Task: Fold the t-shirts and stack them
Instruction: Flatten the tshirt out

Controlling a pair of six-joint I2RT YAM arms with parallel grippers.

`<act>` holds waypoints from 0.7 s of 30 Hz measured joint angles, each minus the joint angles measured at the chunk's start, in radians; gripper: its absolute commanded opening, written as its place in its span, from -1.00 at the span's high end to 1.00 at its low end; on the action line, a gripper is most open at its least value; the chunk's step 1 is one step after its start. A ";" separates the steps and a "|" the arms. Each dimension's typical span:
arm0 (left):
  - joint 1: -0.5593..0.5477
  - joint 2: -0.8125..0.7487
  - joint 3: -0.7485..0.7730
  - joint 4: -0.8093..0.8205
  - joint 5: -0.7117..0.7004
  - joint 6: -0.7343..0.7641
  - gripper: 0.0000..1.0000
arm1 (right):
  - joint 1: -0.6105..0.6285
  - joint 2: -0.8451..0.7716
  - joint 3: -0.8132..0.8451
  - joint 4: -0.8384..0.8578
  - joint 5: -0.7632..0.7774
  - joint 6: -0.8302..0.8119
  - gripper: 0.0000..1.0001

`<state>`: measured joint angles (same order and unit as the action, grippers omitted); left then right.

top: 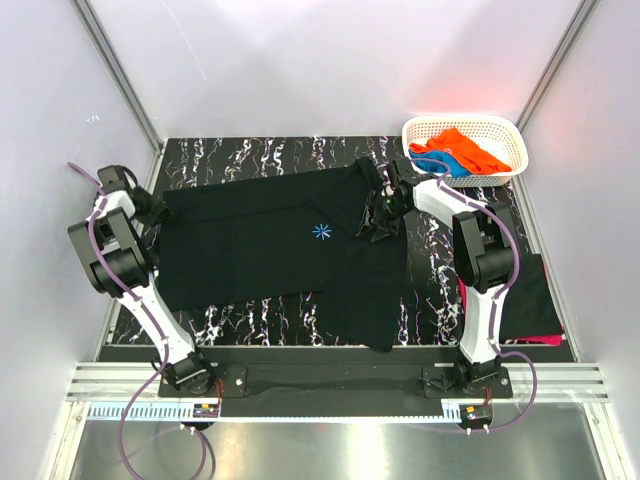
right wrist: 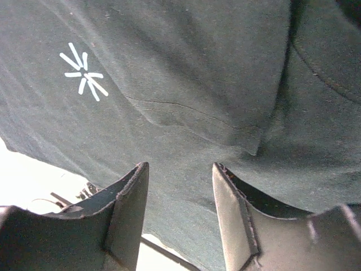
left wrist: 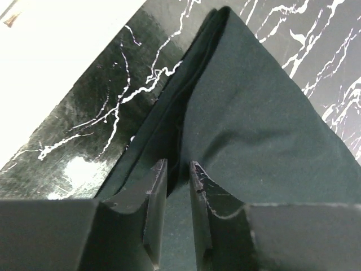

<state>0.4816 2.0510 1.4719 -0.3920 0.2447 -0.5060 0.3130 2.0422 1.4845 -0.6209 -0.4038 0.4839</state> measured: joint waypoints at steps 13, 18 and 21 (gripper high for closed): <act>-0.002 0.000 -0.033 -0.006 0.037 -0.002 0.66 | -0.013 0.000 -0.015 -0.013 0.053 0.020 -0.15; -0.003 0.000 -0.032 -0.003 0.049 0.002 1.00 | -0.013 0.000 -0.015 -0.018 0.095 0.033 -0.17; -0.003 0.000 -0.025 -0.003 0.049 -0.001 1.00 | -0.013 0.000 -0.015 -0.027 0.138 0.045 -0.16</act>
<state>0.4789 2.0510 1.4471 -0.3950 0.2935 -0.5068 0.2996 2.0426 1.4693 -0.6483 -0.2661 0.5289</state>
